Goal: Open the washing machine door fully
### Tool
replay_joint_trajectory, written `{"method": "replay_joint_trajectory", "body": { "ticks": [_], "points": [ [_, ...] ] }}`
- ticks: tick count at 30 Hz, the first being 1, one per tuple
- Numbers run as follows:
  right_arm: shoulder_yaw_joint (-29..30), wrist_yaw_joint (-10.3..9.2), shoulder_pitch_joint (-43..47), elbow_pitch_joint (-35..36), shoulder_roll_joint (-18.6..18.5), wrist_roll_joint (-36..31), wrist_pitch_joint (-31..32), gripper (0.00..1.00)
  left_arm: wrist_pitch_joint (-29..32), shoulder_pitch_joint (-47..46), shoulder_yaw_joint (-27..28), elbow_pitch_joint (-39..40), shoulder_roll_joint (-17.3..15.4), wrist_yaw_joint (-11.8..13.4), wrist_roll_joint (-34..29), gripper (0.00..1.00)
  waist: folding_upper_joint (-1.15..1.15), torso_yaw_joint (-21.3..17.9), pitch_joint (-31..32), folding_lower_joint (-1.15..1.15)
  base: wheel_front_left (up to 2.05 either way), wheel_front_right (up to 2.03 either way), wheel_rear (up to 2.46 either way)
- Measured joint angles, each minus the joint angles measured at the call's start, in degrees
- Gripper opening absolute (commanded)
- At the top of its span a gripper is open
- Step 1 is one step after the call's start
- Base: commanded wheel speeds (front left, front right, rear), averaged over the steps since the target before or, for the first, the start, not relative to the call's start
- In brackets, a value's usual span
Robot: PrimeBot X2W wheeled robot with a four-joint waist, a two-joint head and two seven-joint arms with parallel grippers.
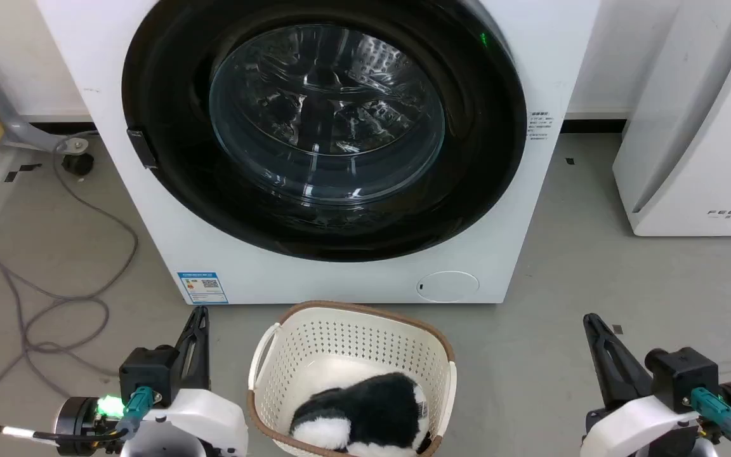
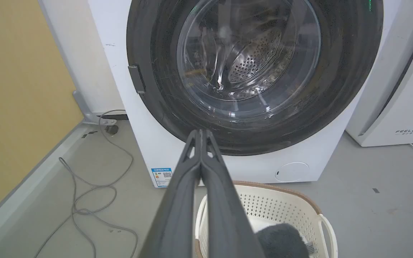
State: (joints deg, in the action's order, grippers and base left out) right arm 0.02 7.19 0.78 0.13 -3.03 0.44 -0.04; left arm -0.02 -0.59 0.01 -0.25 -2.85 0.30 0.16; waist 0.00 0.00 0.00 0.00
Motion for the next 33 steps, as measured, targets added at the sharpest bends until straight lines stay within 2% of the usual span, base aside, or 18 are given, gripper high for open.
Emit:
{"method": "replay_joint_trajectory", "body": {
  "ticks": [18, 19, 29, 30, 33],
  "points": [
    [-0.01, 0.0, -0.01, 0.0, 0.0, 0.0, 0.0, 0.0, 0.0, 0.01, -0.01, 0.0, 0.0, 0.0, 0.0, 0.0, 0.0, 0.0, 0.0, 0.0, 0.0, 0.0, 0.0],
    [0.0, -0.02, 0.01, 0.01, 0.0, 0.02, 0.0, 1.0, 0.0, 0.0, -0.02, -0.01, 0.0, 0.03, 0.01, 1.0, 0.0, 0.0, 0.0, 0.0, 0.0, 0.0, 0.0],
    [0.41, -0.09, 0.04, 0.0, -0.01, 0.67, -0.18, 1.0, -0.48, -0.01, -0.83, -0.53, 0.01, 0.09, 0.65, 1.0, 0.0, -0.05, 0.0, 0.0, 0.0, 0.0, 0.0],
    [0.45, -0.09, 0.04, 0.0, -0.01, 0.75, -0.33, 0.0, -0.57, -0.01, -0.92, -0.64, 0.01, 0.09, 0.87, 1.0, 0.0, -0.05, 0.0, 0.0, 0.0, 0.0, 0.0],
    [0.62, -0.09, 0.05, -0.01, -0.01, 1.22, -0.59, 0.0, -0.98, -0.02, -1.16, -1.09, 0.01, 0.1, 1.3, 1.0, 0.0, -0.07, 0.01, 0.0, 0.0, 0.0, 0.0]
  ]
}}
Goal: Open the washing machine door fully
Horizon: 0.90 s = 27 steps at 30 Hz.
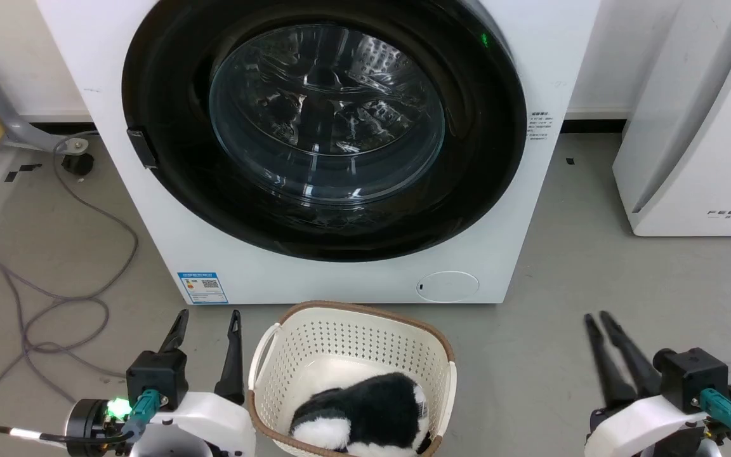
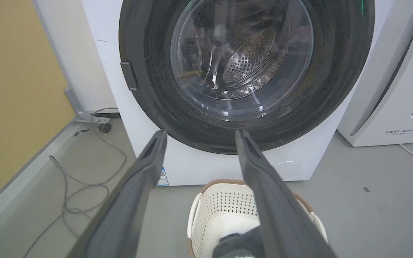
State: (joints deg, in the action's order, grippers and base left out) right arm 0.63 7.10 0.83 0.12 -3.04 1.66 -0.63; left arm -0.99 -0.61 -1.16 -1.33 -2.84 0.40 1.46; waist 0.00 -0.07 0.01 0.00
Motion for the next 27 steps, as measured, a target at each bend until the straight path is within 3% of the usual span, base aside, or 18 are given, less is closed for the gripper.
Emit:
{"method": "replay_joint_trajectory", "body": {
  "ticks": [8, 27],
  "points": [
    [0.34, 0.0, 0.02, -0.18, 0.0, 3.39, -0.82, 0.0, -0.91, -0.05, -0.77, -0.89, 0.01, 0.26, 1.09, 1.0, 0.0, -0.02, 0.0, 0.0, 0.0, 0.0, 0.0],
    [2.71, 0.0, -1.65, -1.94, 0.0, 32.29, -3.55, 0.0, -3.19, -1.13, -2.44, -2.59, 0.01, 0.69, 3.42, 1.0, 0.0, -0.25, -0.84, 0.0, 0.0, 0.0, 0.0]
  ]
}}
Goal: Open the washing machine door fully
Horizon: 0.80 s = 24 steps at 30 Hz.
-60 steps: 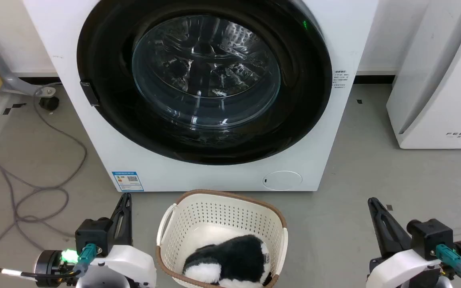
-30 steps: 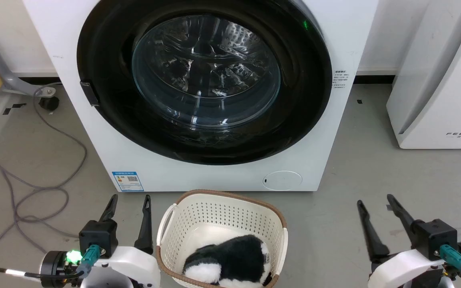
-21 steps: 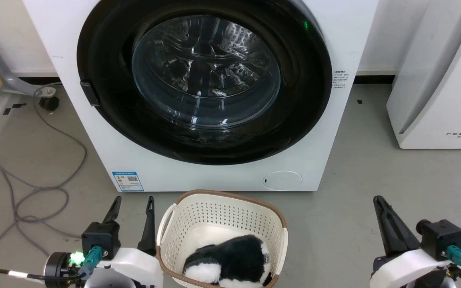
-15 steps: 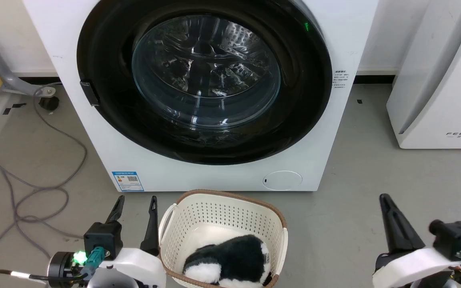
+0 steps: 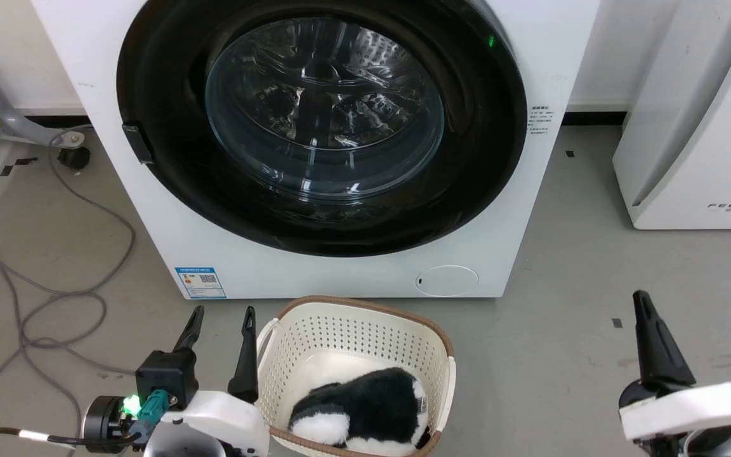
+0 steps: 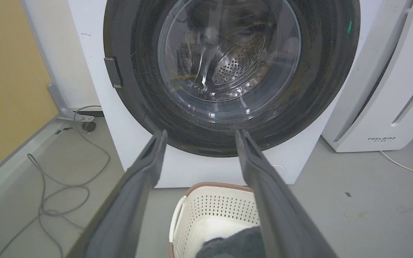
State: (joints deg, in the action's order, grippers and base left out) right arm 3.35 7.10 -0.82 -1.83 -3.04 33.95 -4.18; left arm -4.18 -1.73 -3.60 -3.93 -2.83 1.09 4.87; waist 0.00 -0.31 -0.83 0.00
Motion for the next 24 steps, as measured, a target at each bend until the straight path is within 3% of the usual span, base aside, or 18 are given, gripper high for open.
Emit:
{"method": "replay_joint_trajectory", "body": {
  "ticks": [10, 24],
  "points": [
    [2.23, 0.0, -7.35, -4.38, -0.49, 9.28, -1.36, 0.0, -1.3, -1.16, -0.9, -0.25, 0.0, 0.51, 1.38, 1.0, 0.0, -0.22, -1.49, 0.0, 0.0, 0.0, 0.0],
    [3.78, 0.0, -25.41, -16.79, -5.21, 21.69, -3.09, 0.0, -2.99, -4.28, -1.7, -0.14, 0.01, 1.11, 2.37, 1.0, 0.0, -0.5, -5.48, 0.0, 0.0, 0.0, 0.0]
  ]
}}
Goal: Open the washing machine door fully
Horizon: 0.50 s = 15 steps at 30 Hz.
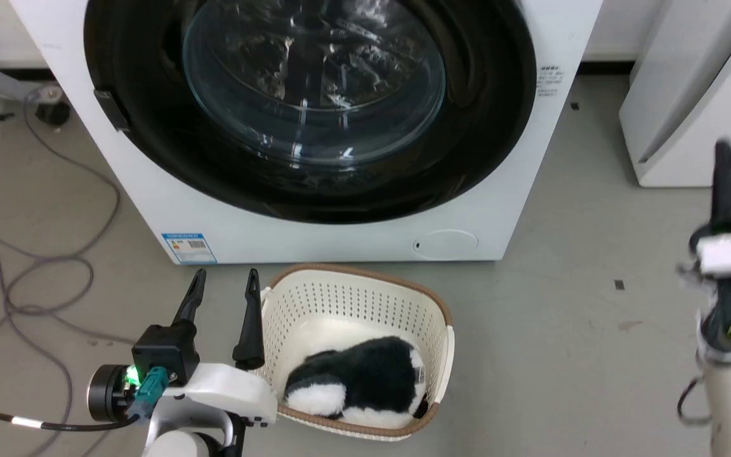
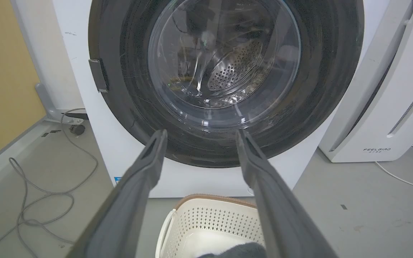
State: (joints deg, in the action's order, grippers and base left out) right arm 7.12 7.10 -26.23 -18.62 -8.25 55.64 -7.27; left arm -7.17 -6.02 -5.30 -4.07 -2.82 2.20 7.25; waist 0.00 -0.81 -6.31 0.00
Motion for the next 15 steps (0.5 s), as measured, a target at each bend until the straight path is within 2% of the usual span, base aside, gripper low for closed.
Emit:
{"method": "replay_joint_trajectory", "body": {
  "ticks": [8, 15],
  "points": [
    [-3.67, 0.0, -13.42, -8.49, -5.17, 6.35, 0.12, 0.0, -0.98, -2.21, -0.97, 0.29, 0.0, 0.2, 0.53, 1.0, 0.0, 0.36, -3.12, 0.0, 0.0, 0.0, 0.0],
    [-9.8, 0.0, -26.12, -16.95, -9.01, 9.35, 4.17, 0.0, -1.77, -3.78, -1.36, 0.68, -0.04, 0.63, 1.04, 1.0, 0.0, 0.69, -5.83, 0.0, 0.0, 0.0, 0.0]
  ]
}}
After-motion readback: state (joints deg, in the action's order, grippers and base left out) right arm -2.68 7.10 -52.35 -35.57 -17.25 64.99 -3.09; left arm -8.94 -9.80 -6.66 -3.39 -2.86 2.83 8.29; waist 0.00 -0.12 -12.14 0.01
